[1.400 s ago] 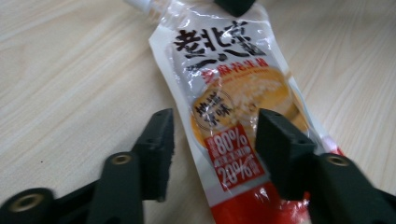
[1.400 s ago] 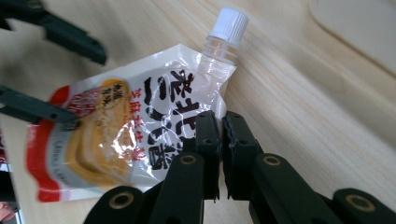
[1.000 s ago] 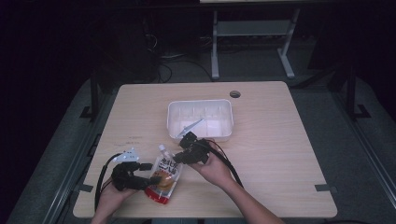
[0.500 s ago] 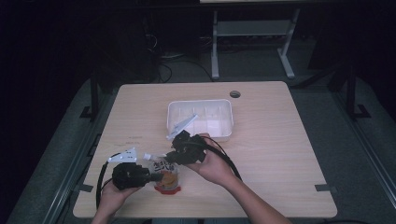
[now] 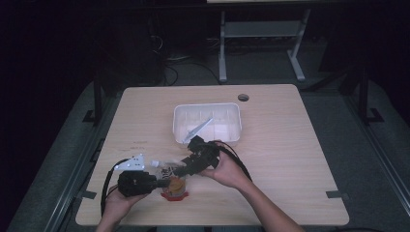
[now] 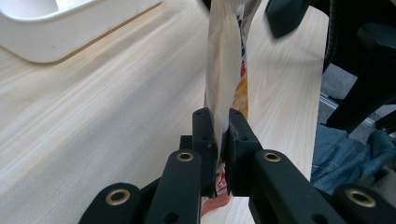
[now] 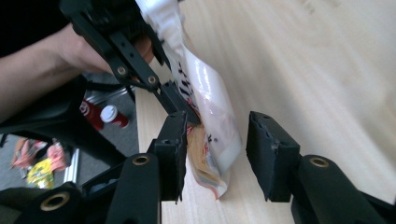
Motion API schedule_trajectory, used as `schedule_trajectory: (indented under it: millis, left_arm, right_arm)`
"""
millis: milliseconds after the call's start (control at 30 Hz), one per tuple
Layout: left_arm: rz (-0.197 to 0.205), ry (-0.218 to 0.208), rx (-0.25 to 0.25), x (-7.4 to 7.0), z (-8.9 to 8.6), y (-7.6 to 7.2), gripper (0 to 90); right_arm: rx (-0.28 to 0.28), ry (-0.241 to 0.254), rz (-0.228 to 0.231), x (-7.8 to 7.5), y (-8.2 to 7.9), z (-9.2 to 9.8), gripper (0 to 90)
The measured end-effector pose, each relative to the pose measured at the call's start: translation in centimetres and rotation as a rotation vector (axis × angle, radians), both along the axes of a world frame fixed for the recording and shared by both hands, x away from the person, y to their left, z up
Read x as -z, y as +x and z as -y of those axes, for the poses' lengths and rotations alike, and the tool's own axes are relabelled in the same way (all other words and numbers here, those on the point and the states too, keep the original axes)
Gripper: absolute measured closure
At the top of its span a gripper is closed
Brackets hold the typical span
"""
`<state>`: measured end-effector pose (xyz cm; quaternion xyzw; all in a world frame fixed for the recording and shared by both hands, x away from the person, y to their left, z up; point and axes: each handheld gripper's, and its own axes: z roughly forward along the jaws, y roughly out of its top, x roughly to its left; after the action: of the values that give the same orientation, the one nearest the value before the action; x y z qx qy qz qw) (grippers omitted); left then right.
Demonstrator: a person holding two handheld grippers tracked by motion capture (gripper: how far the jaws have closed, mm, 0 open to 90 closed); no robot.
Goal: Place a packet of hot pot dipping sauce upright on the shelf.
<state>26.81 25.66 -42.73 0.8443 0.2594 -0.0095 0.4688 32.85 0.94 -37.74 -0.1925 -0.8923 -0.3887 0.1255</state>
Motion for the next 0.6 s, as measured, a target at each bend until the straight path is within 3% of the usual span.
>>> schedule_trajectory:
  millis: [133,200,600]
  left_arm:
    - [0.003,-0.001,0.000,0.0,0.1,0.0,84.5]
    - [0.004,0.000,0.003,0.0,0.0,0.0,84.5]
    - [0.005,0.002,0.001,0.0,0.1,-0.1,83.6]
  right_arm:
    - [-0.024,0.004,-0.025,0.8,0.0,-0.6,65.1]
    - [-0.020,-0.003,-0.009,0.7,-0.2,-0.9,77.0]
    - [0.018,-0.007,0.021,-0.5,-0.7,-0.3,85.0]
